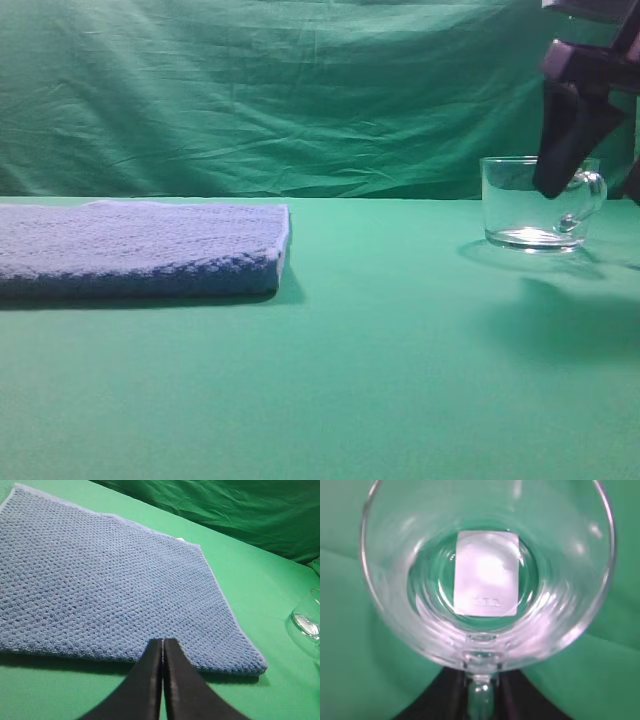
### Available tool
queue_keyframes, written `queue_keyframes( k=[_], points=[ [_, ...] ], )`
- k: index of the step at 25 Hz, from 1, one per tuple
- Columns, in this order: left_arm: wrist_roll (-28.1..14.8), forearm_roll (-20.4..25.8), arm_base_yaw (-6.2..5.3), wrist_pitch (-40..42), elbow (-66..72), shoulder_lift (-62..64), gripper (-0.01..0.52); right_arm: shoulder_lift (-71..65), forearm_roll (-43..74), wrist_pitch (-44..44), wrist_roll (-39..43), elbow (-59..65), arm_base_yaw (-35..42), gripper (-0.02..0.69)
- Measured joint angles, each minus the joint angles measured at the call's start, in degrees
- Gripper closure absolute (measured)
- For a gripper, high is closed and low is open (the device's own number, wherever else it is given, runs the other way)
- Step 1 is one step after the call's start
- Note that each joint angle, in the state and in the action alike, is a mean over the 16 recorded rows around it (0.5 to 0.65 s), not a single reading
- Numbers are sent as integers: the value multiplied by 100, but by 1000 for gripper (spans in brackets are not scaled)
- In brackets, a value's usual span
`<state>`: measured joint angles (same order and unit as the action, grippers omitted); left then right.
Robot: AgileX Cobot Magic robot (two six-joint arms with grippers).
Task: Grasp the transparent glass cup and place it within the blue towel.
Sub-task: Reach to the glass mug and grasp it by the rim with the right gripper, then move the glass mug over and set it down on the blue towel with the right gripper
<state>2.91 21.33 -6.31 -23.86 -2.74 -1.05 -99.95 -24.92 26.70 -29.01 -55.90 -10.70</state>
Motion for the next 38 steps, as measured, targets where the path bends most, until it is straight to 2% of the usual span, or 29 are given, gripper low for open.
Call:
queue_keyframes(
  k=[5, 9, 20, 26, 31, 34, 38],
  points=[
    [0, 0, 0, 0, 0, 0, 514, -116, -136, 332, -9, -380, -45, 528],
    [0, 0, 0, 0, 0, 0, 514, -99, -286, 667, -22, -755, -242, 562],
    [0, 0, 0, 0, 0, 0, 514, -499, -603, 1208, -128, -2252, -1720, 562],
    [0, 0, 0, 0, 0, 0, 514, -1390, -487, 1231, -177, -3438, -2548, 562],
    [0, 0, 0, 0, 0, 0, 514, -2315, -233, 1256, -192, -4485, -2942, 562],
    [0, 0, 0, 0, 0, 0, 514, -2759, -69, 1250, -213, -4961, -3065, 533],
    [0, 0, 0, 0, 0, 0, 514, -3205, 143, 1250, -244, -5437, -3168, 430]
  ],
)
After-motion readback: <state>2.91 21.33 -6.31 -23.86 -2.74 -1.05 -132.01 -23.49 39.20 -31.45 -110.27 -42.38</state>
